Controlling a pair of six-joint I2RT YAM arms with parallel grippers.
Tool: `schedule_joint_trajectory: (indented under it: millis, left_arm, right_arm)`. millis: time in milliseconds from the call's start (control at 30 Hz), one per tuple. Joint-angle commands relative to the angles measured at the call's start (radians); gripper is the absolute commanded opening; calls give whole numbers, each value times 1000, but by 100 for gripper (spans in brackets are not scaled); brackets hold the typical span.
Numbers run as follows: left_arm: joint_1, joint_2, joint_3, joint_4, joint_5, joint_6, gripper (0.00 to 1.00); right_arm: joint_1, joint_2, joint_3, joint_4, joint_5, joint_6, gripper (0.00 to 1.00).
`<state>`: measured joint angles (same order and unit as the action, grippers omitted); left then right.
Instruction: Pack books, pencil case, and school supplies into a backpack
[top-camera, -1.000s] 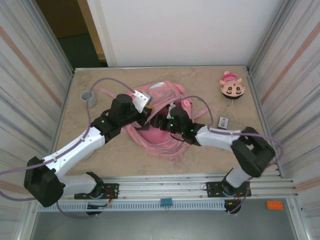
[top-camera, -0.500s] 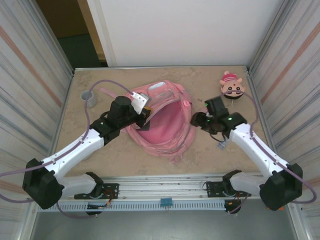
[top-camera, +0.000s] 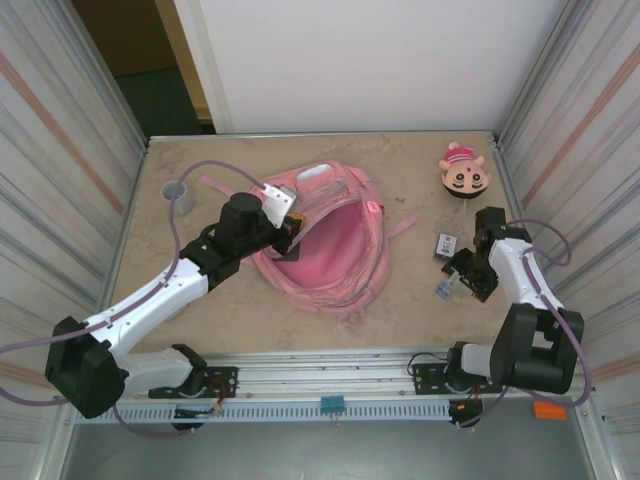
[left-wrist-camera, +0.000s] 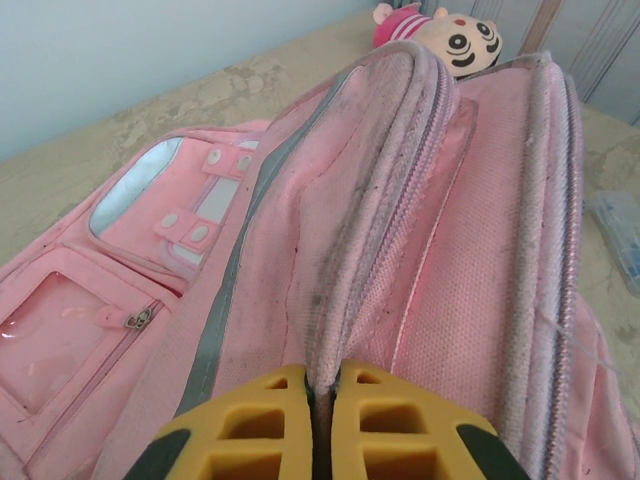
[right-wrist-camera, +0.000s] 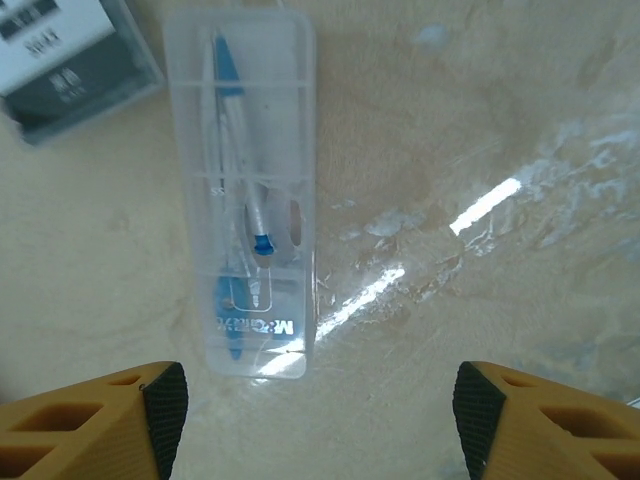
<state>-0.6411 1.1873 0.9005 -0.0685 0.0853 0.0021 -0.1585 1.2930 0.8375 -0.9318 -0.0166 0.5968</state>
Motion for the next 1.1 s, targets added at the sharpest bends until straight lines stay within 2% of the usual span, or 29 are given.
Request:
schedule_joint_trajectory:
  millis: [0, 300, 467, 533, 633, 700, 900, 1067]
  left_arm:
    - [13, -16, 0, 104, -2, -31, 0]
    - [13, -4, 10, 104, -2, -36, 0]
    - [13, -5, 9, 107, -8, -36, 0]
    - [12, -5, 10, 105, -8, -36, 0]
    - [14, -1, 12, 107, -9, -36, 0]
    - [13, -2, 13, 106, -8, -36, 0]
    - [13, 0, 17, 99, -12, -26, 0]
    - [13, -4, 23, 87, -14, -24, 0]
  right_arm:
    - [7, 40, -9, 38, -26, -26, 72]
    - [56, 144, 18, 100, -59, -17, 71]
    - [93, 222, 37, 96, 5, -19, 69]
    - [93, 257, 38, 107, 12, -22, 65]
    - [91, 303, 38, 115, 16, -28, 47]
    - [91, 320, 39, 107, 24, -28, 45]
    - [90, 275, 25, 97, 34, -28, 43]
    - [107, 120, 42, 20, 43, -25, 41]
